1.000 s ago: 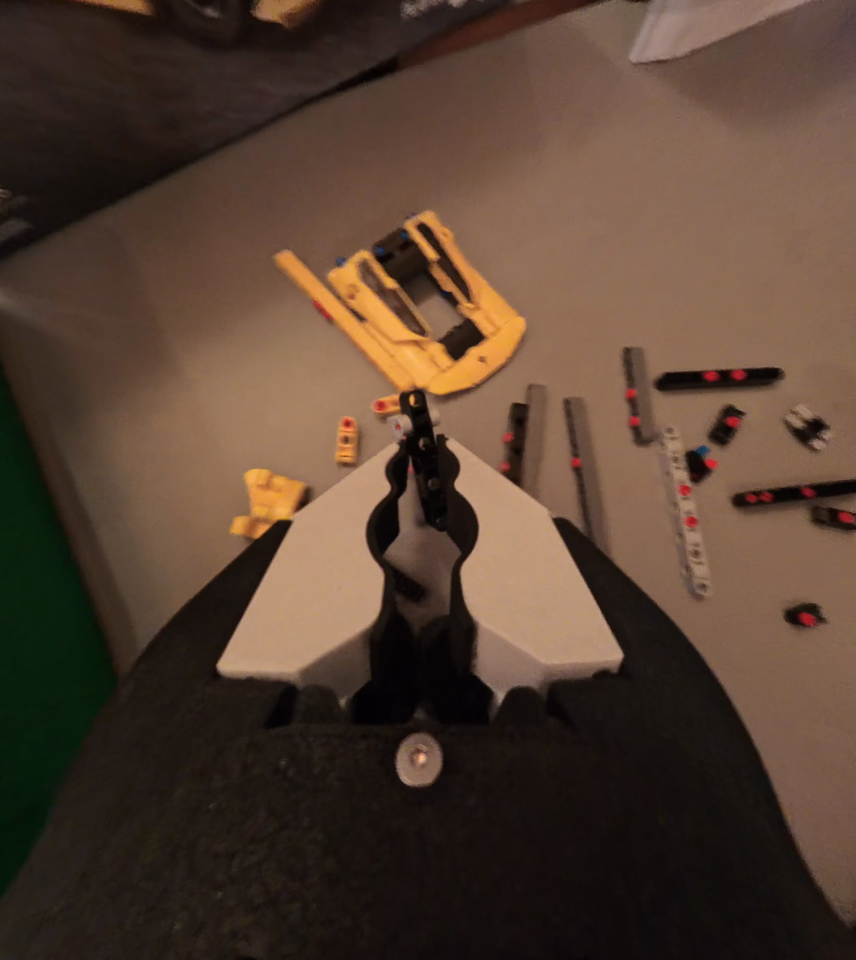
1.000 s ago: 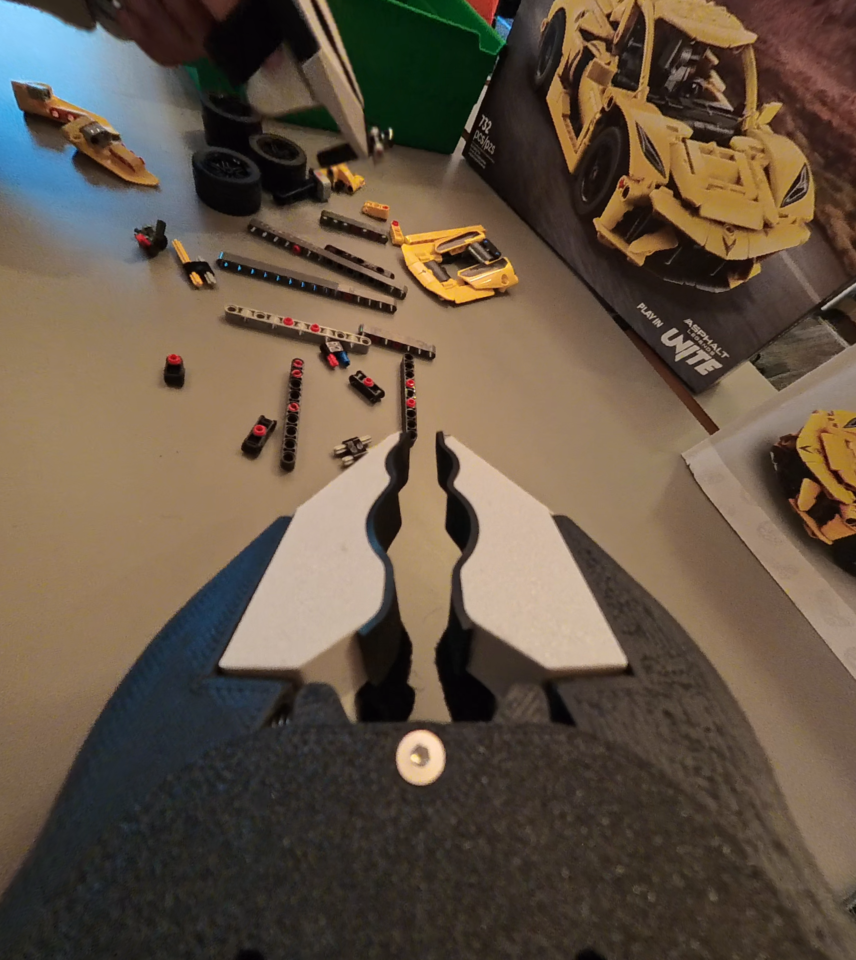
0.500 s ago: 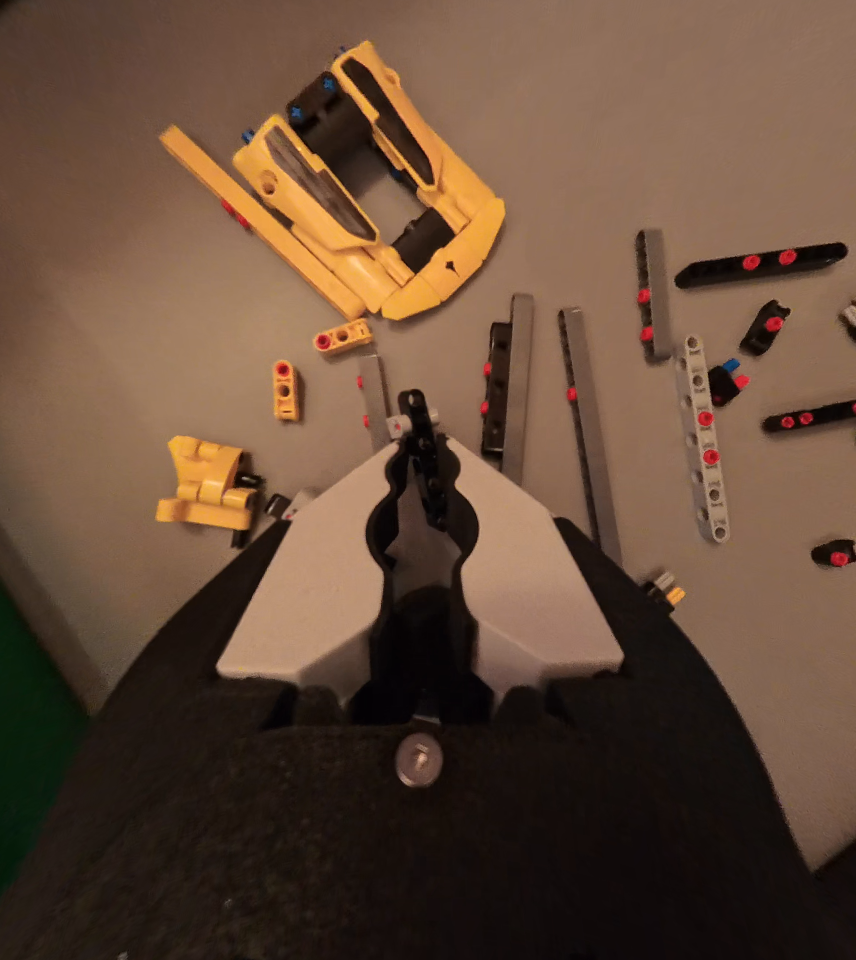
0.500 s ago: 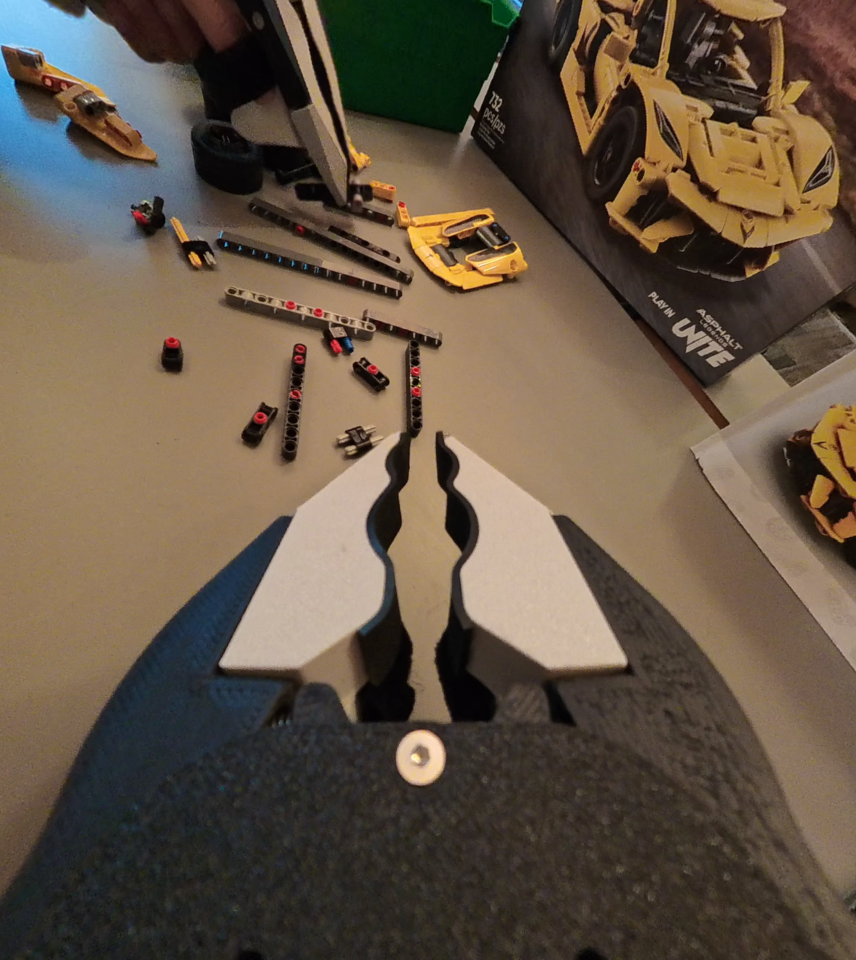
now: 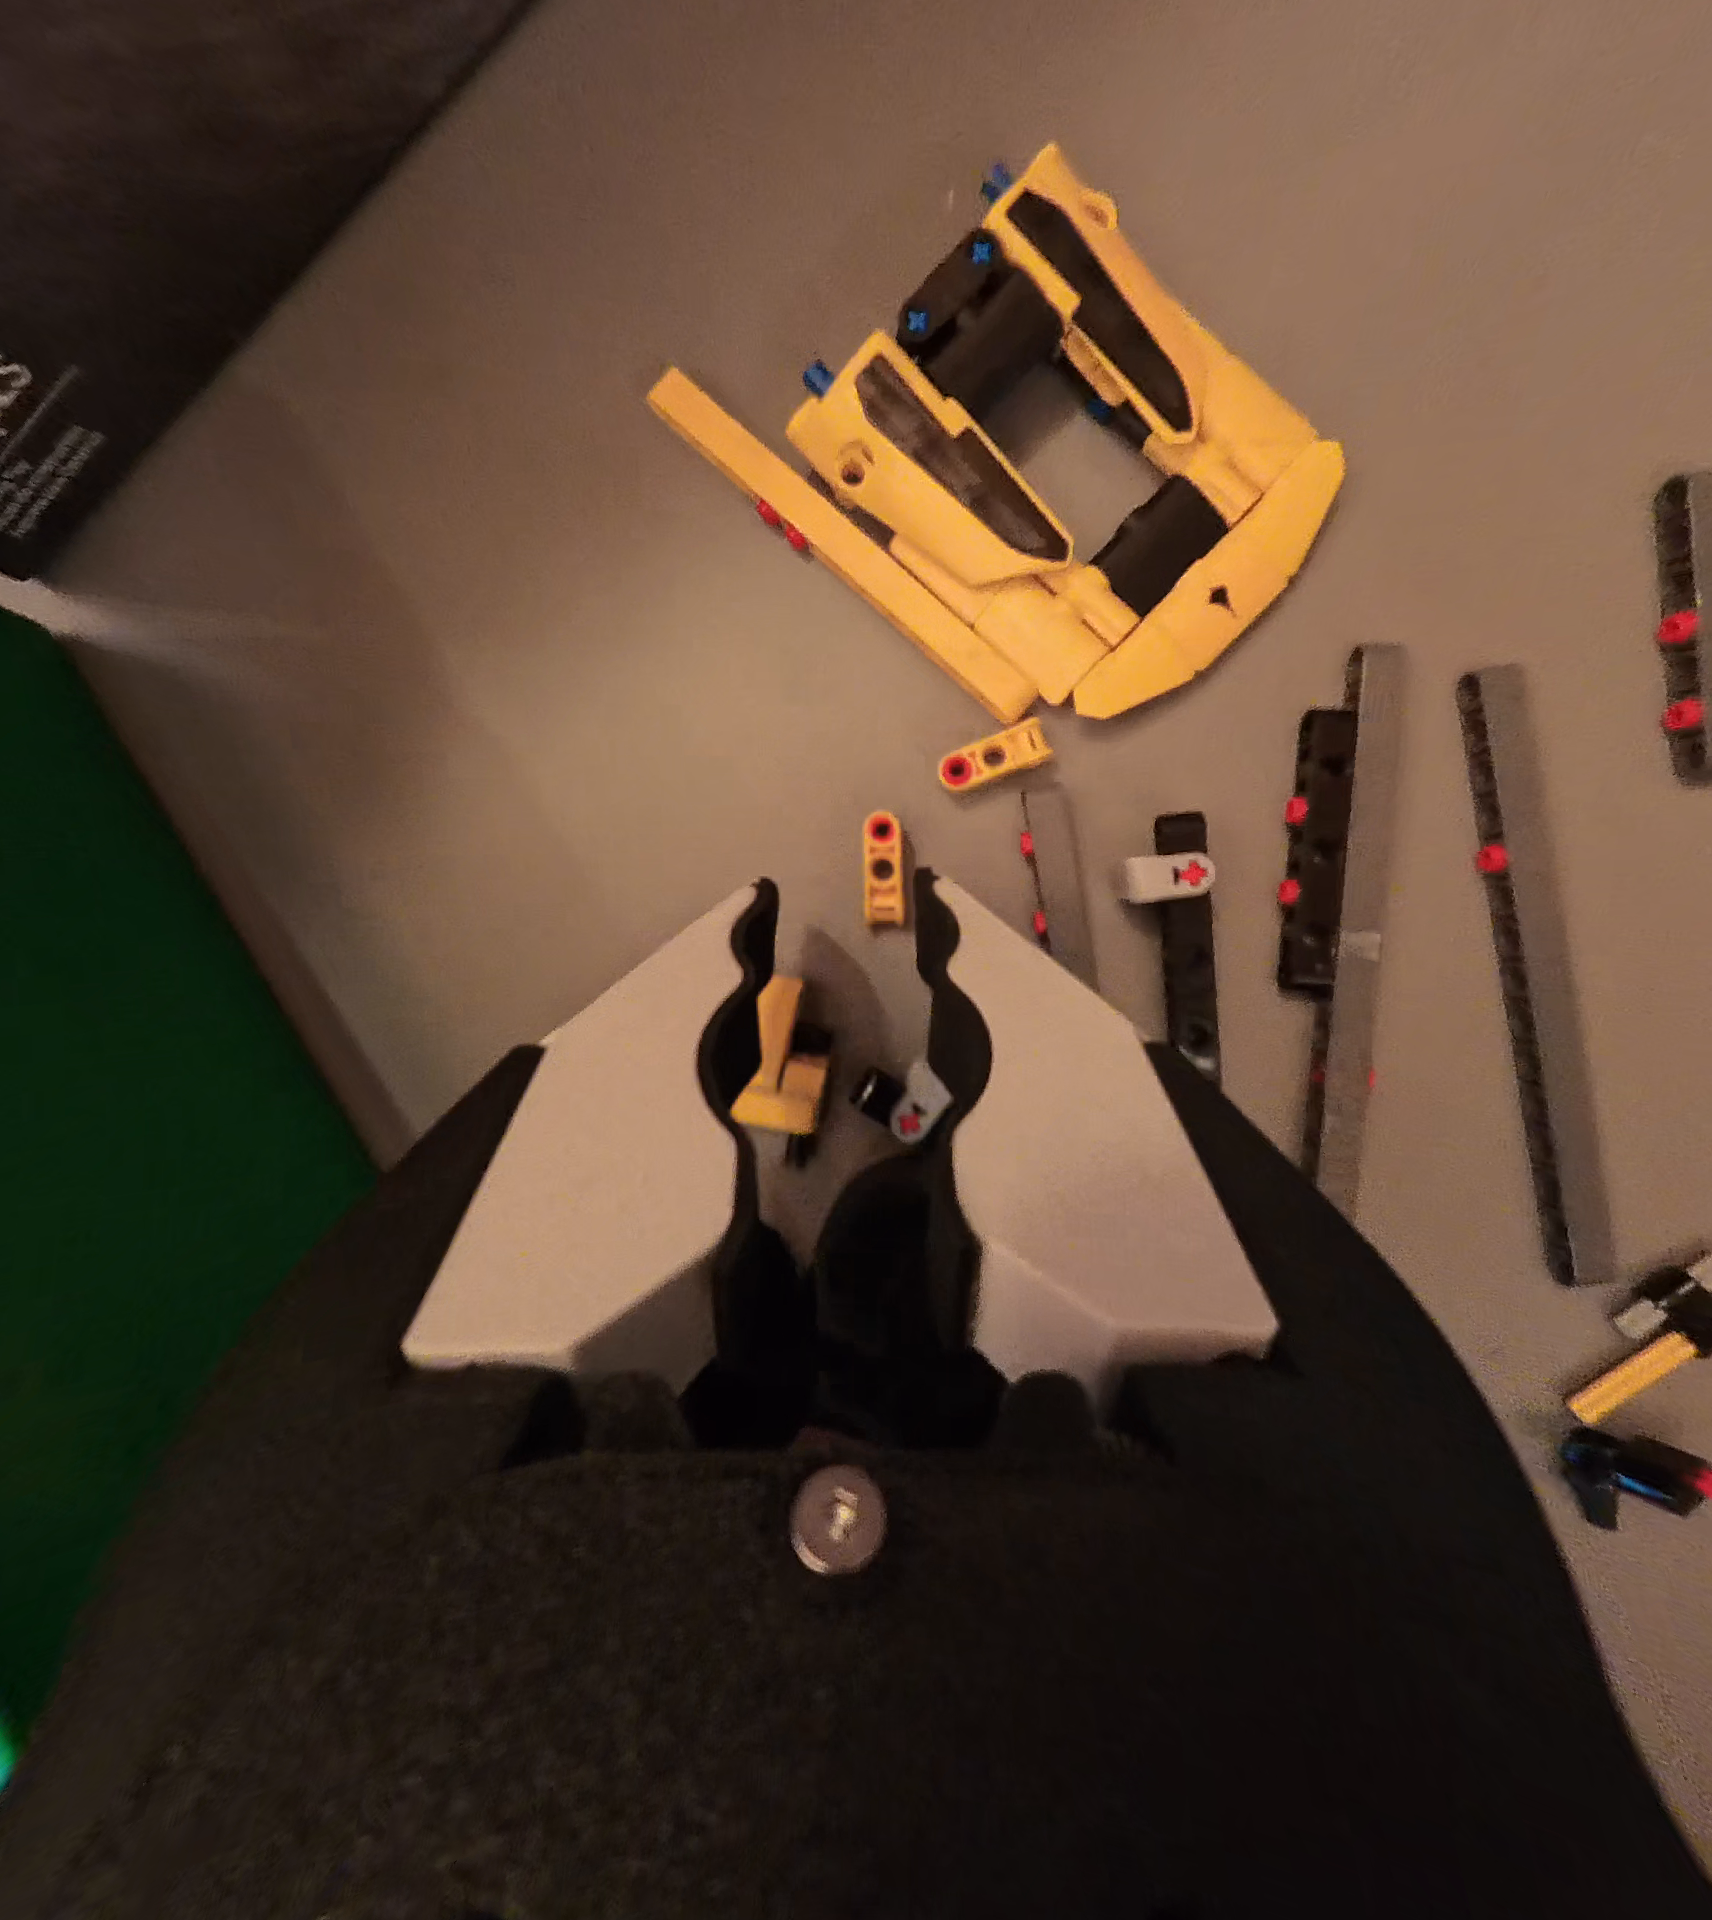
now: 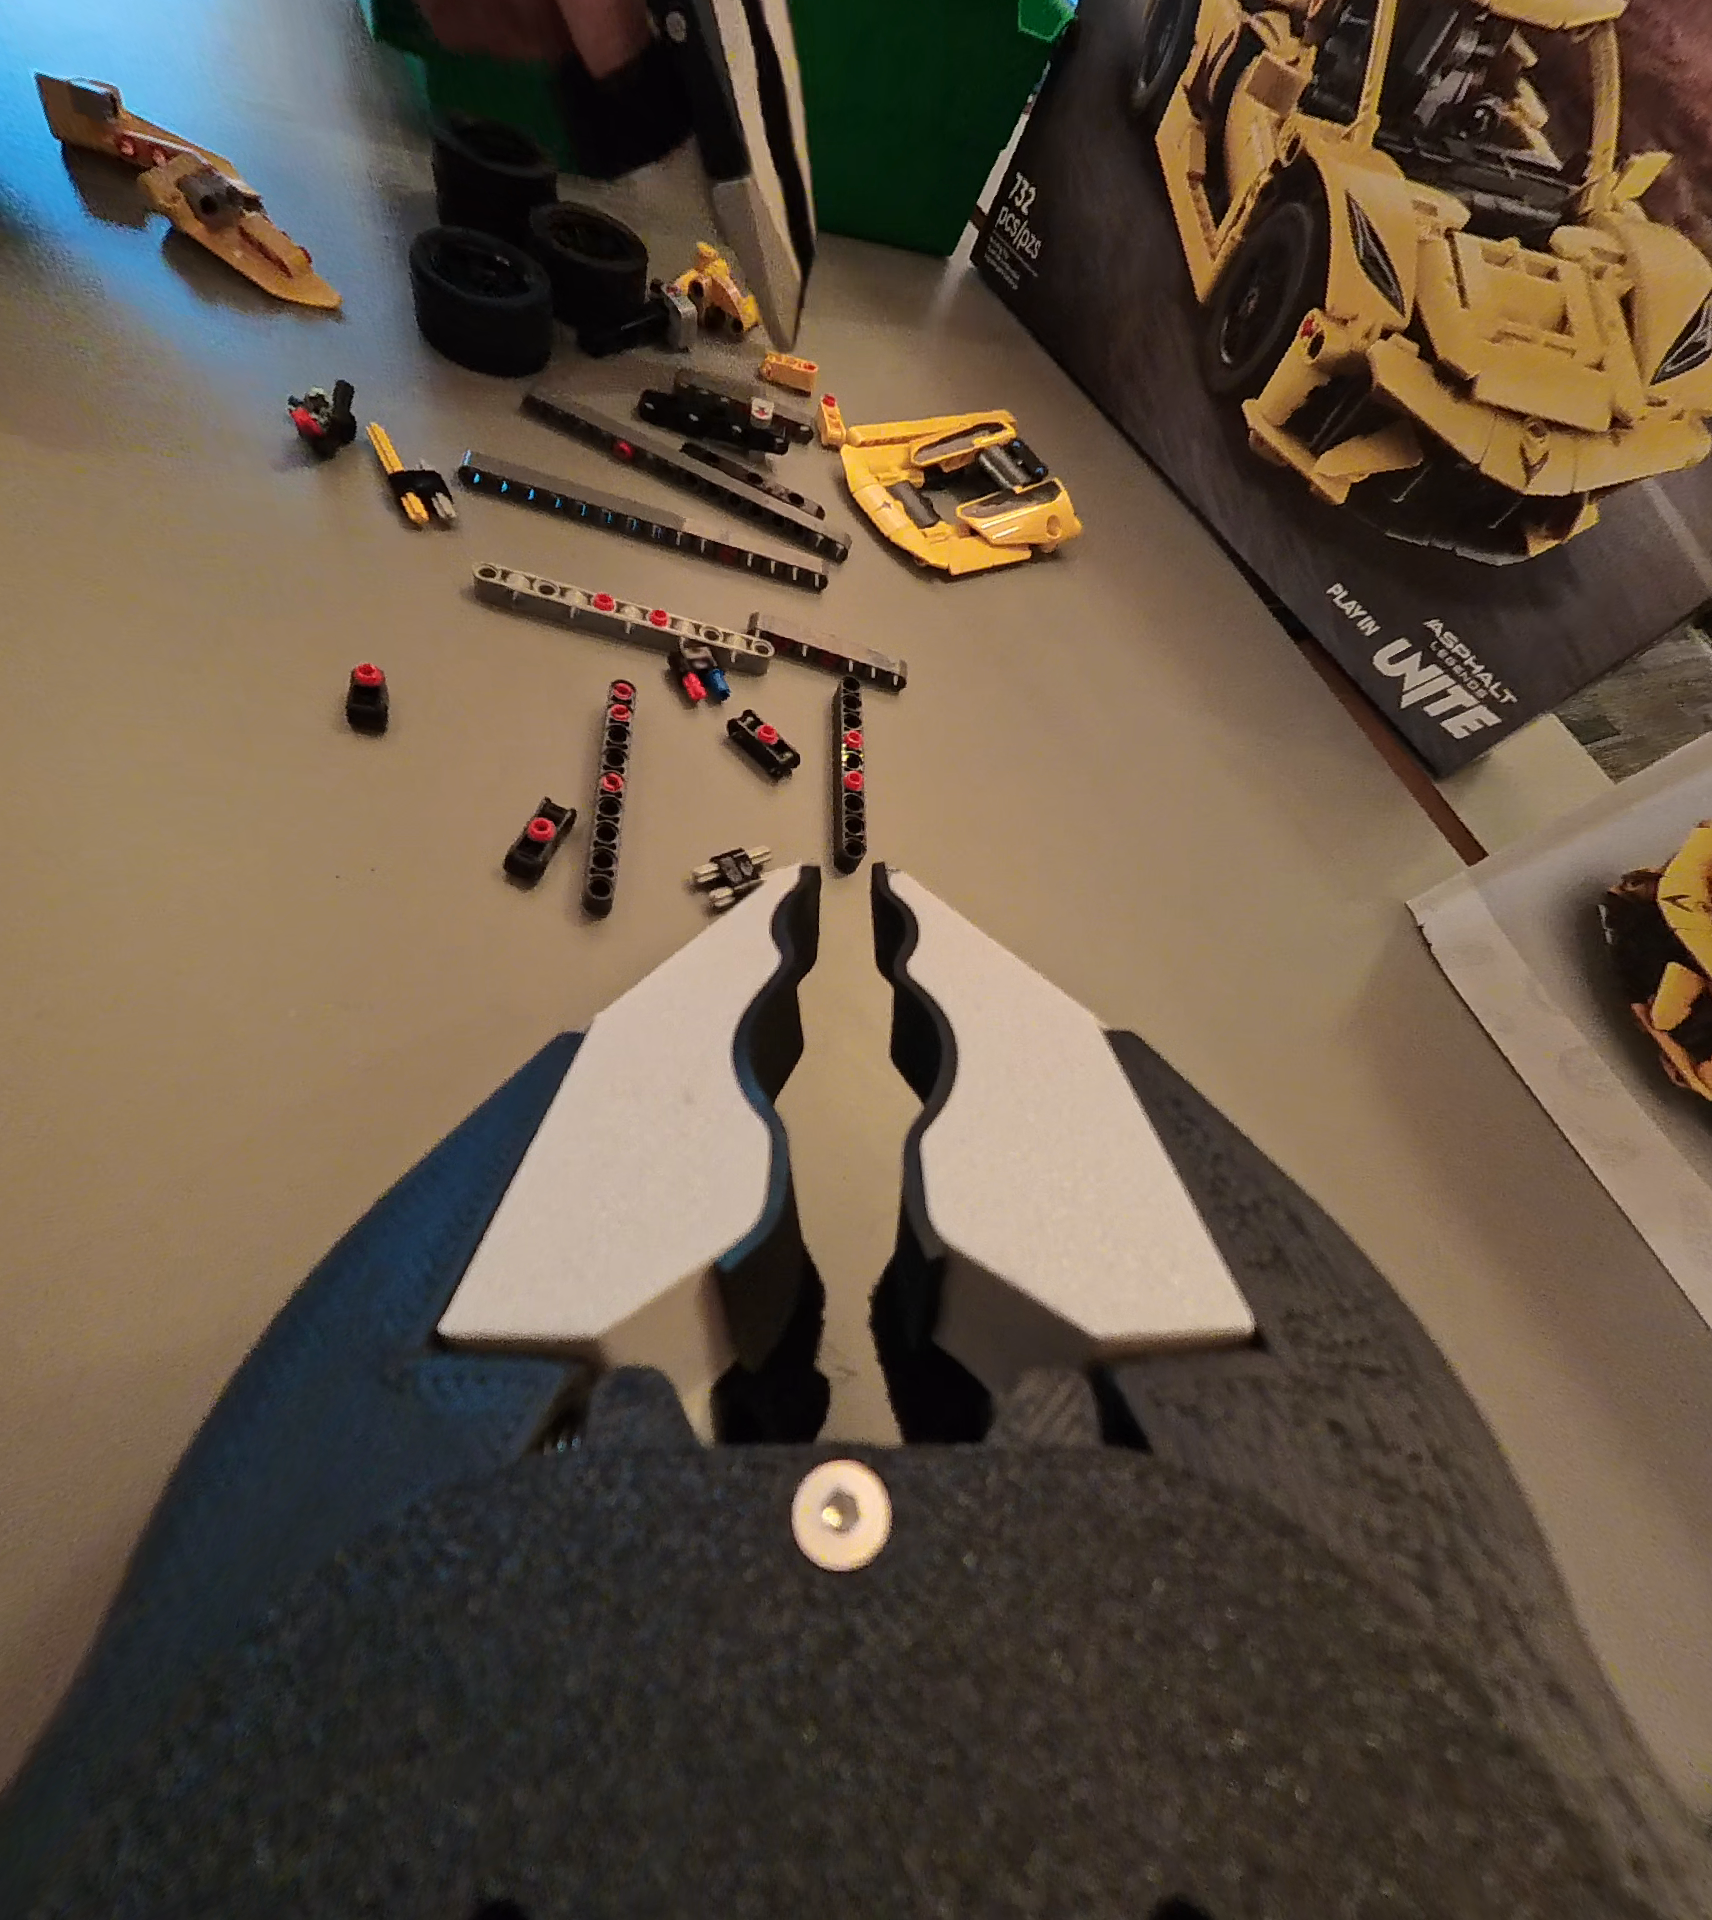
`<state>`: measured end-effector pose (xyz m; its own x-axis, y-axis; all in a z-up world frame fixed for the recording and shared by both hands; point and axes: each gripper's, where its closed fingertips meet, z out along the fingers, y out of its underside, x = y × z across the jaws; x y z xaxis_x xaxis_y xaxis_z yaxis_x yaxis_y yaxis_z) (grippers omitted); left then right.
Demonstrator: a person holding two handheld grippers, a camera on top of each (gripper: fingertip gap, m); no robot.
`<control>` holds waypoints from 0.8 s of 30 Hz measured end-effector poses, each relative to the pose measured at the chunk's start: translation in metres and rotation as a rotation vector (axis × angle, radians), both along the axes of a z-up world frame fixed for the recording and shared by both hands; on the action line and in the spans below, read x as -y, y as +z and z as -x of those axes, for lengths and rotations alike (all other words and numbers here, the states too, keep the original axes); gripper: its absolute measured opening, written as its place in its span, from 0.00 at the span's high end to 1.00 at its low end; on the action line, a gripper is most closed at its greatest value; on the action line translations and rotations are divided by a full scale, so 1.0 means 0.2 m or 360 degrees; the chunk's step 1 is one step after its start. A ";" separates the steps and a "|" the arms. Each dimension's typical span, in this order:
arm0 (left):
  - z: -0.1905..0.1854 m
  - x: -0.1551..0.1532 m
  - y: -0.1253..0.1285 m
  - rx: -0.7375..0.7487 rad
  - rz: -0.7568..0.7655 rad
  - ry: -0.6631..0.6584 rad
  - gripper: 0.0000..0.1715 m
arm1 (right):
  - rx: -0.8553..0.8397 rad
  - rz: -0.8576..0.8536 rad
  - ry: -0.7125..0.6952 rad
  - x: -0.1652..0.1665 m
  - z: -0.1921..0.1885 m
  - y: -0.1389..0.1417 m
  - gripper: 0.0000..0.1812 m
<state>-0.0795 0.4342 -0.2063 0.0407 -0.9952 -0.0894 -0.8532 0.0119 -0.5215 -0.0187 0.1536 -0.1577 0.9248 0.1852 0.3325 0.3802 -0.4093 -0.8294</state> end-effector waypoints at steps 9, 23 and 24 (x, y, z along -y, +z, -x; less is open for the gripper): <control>-0.02 0.23 -0.04 -0.0059 0.0207 -0.0219 0.96 | -0.0013 0.0006 -0.0007 0.00 -0.01 0.00 0.95; 0.18 -0.10 0.17 -0.0083 -0.0100 0.0225 0.85 | -0.0003 0.0015 0.0027 0.00 0.02 -0.01 0.95; 0.19 -0.11 0.13 -0.0136 -0.0094 0.0236 0.84 | 0.0000 0.0024 0.0034 0.00 0.02 -0.01 0.95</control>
